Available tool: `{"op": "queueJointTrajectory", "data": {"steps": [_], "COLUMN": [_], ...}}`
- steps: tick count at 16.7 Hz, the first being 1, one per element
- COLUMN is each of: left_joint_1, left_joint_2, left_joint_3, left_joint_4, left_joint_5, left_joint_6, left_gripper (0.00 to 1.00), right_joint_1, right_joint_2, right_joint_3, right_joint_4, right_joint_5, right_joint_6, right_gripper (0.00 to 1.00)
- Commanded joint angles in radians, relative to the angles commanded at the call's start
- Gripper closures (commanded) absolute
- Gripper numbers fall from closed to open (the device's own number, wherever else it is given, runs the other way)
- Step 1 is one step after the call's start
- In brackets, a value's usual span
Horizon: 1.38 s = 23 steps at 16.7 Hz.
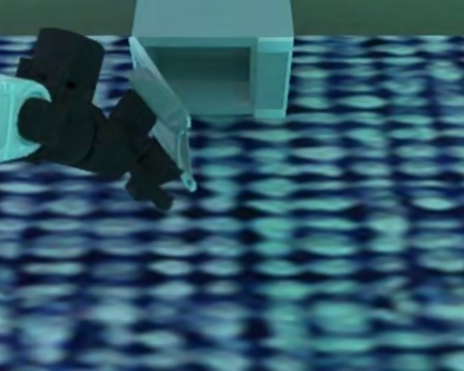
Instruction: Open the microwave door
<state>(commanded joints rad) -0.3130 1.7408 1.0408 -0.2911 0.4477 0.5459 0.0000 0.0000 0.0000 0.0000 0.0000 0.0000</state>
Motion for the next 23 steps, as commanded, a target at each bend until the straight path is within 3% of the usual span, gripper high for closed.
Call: {"op": "queueJointTrajectory", "data": {"steps": [23], "left_joint_1": [0.011], "left_joint_2": [0.002], "left_joint_3": [0.000], "left_joint_4": [-0.013], "left_joint_5": [0.011], "left_joint_6": [0.022], "left_gripper": [1.00], "right_joint_1": [0.000], "right_joint_2": [0.000], "right_joint_3": [0.000], "right_joint_4": [0.000], "right_joint_5": [0.000], "right_joint_6": [0.000], "right_gripper": [0.00]}}
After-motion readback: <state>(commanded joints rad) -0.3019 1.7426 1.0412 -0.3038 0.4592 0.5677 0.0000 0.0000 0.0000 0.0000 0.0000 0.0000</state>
